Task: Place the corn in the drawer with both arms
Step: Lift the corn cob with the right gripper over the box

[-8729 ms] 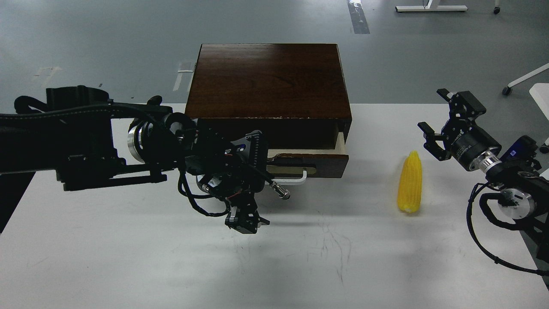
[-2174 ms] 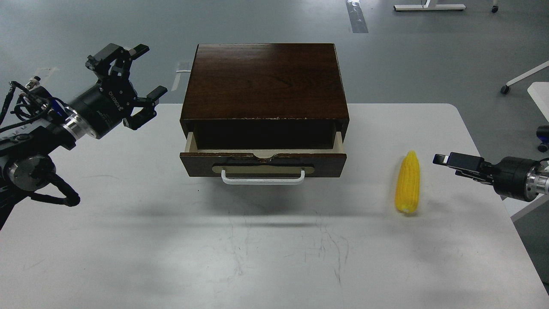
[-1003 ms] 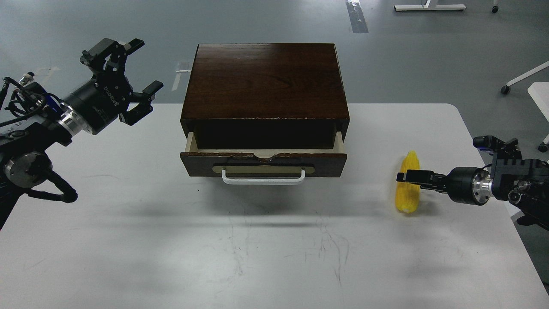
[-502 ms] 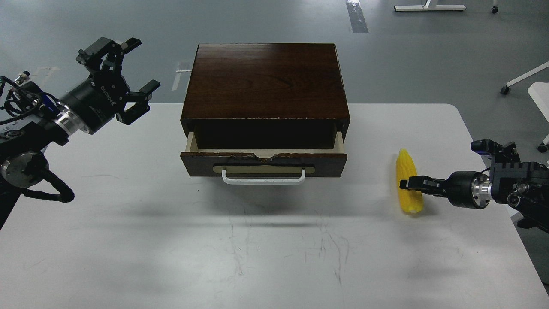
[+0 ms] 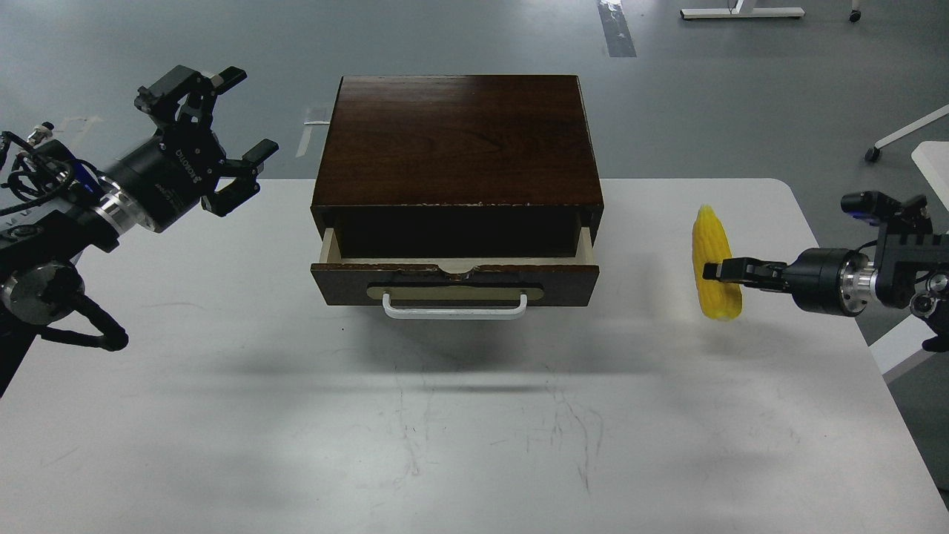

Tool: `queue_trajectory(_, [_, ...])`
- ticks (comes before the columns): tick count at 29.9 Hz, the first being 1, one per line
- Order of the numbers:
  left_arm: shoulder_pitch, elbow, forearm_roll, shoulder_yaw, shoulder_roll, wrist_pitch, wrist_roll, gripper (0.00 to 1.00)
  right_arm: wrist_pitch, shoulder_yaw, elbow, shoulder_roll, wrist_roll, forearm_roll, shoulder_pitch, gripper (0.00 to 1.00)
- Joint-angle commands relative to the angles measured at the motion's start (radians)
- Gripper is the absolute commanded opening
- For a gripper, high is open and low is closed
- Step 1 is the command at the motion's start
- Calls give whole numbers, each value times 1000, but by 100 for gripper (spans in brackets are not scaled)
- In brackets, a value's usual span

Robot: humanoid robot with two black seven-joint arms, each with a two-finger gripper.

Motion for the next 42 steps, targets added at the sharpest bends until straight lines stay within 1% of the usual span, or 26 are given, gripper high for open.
queue_trajectory(1, [0, 0, 0, -2, -1, 0, 0, 98, 4, -51, 62, -26, 31, -7, 176, 0])
queue_trajectory(2, [-2, 0, 0, -2, -1, 0, 0, 98, 3, -73, 67, -25, 37, -10, 215, 0])
queue_trajectory(3, [-2, 0, 0, -2, 2, 0, 0, 98, 3, -126, 70, -14, 54, -11, 299, 0])
queue_trajectory(5, [-2, 0, 0, -2, 2, 0, 0, 98, 3, -181, 76, 4, 54, -13, 377, 1])
queue_trajectory(7, [-2, 0, 0, -2, 2, 0, 0, 98, 3, -284, 90, 79, 54, -17, 524, 2])
queue_trajectory(9, [-3, 0, 0, -2, 2, 0, 0, 98, 3, -348, 94, 137, 54, -39, 621, 2])
queue_trajectory(11, [-3, 0, 0, -3, 3, 0, 0, 98, 1, -384, 99, 188, 54, -69, 675, 2])
queue_trajectory(13, [-3, 0, 0, -8, 3, 0, 0, 98, -5, -425, 102, 274, 54, -150, 756, 2])
queue_trajectory(15, [-5, 0, 0, -8, 3, 0, 0, 98, -10, -435, 111, 326, 54, -216, 799, 2])
queue_trajectory(17, [-5, 0, 0, -8, 3, 0, 0, 98, -16, -436, 119, 358, 54, -256, 819, 2])
queue_trajectory(20, [-5, 0, 0, -8, 2, 0, 0, 98, -69, -439, 136, 414, 54, -359, 859, 2])
queue_trajectory(23, [-5, 0, 0, -8, 3, 2, 0, 98, -155, -462, 156, 446, 54, -451, 881, 2])
queue_trajectory(24, [-5, 0, 0, -8, 3, 2, 0, 98, -210, -478, 166, 454, 54, -496, 890, 3])
queue_trajectory(27, [-5, 0, 0, -8, 11, 0, 0, 98, -321, -519, 202, 474, 54, -574, 901, 3])
queue_trajectory(29, [-5, 0, 0, -8, 14, 0, 0, 98, -365, -539, 209, 483, 54, -612, 902, 3])
queue_trajectory(35, [-5, -2, 2, -8, 25, 0, 0, 98, -463, -582, 217, 518, 54, -724, 901, 3])
queue_trajectory(42, [-5, -2, 2, -8, 25, 0, 0, 98, -479, -623, 229, 556, 54, -720, 881, 6])
